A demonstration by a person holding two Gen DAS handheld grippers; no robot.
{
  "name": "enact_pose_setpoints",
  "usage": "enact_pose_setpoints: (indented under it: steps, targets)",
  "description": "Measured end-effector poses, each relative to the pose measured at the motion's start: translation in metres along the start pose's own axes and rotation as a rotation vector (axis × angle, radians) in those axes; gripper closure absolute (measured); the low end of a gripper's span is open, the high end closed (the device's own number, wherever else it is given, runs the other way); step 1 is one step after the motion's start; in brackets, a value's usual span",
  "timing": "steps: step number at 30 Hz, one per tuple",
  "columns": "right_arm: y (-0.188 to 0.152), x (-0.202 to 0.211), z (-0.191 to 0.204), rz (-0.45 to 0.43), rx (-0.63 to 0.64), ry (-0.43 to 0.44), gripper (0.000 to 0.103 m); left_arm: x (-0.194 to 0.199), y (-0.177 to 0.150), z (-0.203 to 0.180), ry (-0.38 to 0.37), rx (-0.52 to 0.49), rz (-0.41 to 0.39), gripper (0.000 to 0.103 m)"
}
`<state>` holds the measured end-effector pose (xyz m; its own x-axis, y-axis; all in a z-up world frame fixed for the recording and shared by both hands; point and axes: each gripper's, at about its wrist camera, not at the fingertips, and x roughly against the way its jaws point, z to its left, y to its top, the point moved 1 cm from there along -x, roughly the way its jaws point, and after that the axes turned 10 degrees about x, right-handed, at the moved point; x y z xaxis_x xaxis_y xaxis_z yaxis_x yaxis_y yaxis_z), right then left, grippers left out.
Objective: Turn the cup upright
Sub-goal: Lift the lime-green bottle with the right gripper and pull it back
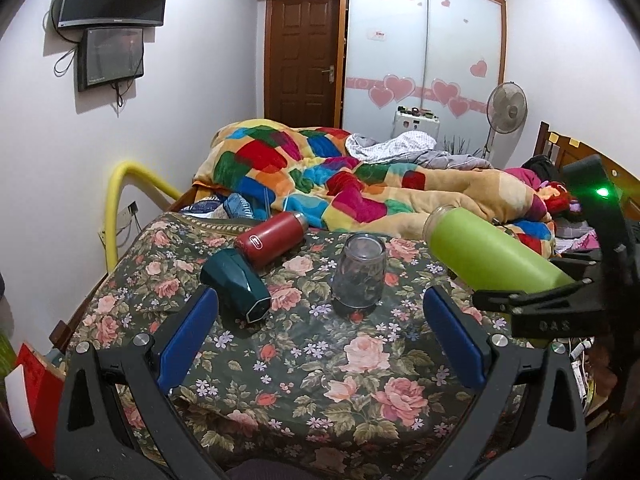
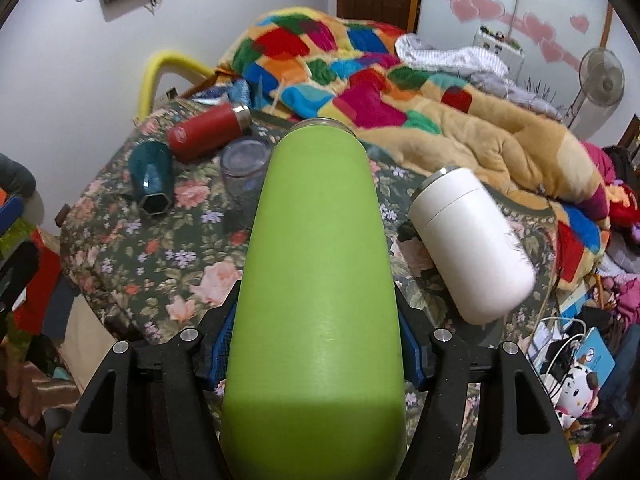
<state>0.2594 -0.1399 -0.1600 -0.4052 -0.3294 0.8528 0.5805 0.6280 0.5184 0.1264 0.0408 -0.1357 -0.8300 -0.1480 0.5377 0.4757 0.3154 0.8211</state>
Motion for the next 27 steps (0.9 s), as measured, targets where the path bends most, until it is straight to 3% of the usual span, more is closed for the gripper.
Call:
enact_pose_setpoints:
  steps: [8,15,27]
  targets:
    - [-0.016,0.003,0.026,-0.033,0.053,0.045,0.041,0.002,-0.003,0.002,-0.003,0.016,0.017,0.0]
    - [-0.034,-0.043,0.048,0.023,0.042,0.123,0.041,-0.005,-0.009,0.008,0.012,0.004,0.052,0.0]
    - [-0.045,-0.084,0.057,0.094,0.095,0.116,0.041,-0.039,-0.018,0.018,0.011,0.039,0.13,0.0]
